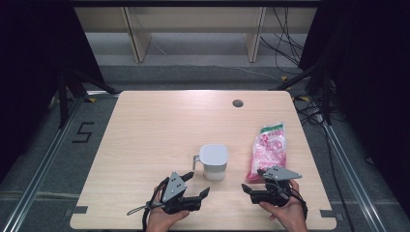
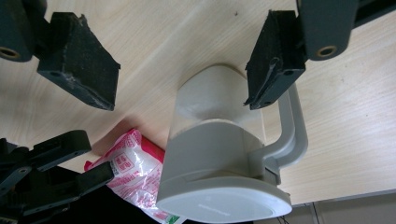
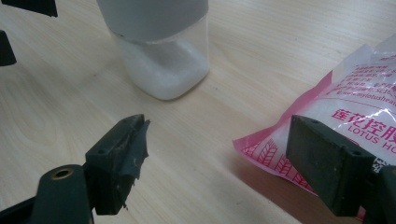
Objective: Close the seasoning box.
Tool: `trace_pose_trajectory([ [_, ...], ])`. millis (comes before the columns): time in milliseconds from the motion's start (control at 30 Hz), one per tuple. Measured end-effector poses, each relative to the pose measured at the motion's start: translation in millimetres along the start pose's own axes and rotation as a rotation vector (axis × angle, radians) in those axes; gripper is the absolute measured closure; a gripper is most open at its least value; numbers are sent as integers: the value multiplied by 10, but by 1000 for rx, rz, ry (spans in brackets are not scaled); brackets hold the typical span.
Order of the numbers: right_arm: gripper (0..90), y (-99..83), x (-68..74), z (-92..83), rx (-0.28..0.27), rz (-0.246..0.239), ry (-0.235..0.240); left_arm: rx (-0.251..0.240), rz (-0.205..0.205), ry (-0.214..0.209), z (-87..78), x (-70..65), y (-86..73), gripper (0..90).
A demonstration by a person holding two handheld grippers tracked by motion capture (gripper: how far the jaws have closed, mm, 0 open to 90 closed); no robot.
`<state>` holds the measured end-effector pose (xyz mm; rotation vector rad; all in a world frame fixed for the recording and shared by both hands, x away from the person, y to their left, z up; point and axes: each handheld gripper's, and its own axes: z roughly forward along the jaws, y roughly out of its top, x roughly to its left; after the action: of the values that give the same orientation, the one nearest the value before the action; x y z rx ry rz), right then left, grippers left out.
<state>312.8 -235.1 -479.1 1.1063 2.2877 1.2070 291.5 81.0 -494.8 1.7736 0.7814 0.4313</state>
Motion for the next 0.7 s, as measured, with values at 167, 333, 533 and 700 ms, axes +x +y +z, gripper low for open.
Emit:
trace_pose_trajectory([
  [167, 194, -15, 56, -26, -3, 42, 21, 15, 2, -16, 18, -43, -78, 229],
  [333, 165, -73, 90, -43, 1, -2, 32, 62, 14, -11, 33, -64, -152, 208],
  [533, 168, -149, 152, -84, 27, -22, 83, 69, 20, -14, 69, -134, -158, 198],
  [700, 169, -209, 172, -129, 45, -34, 68, 64, 38, -32, 74, -127, -154, 175],
])
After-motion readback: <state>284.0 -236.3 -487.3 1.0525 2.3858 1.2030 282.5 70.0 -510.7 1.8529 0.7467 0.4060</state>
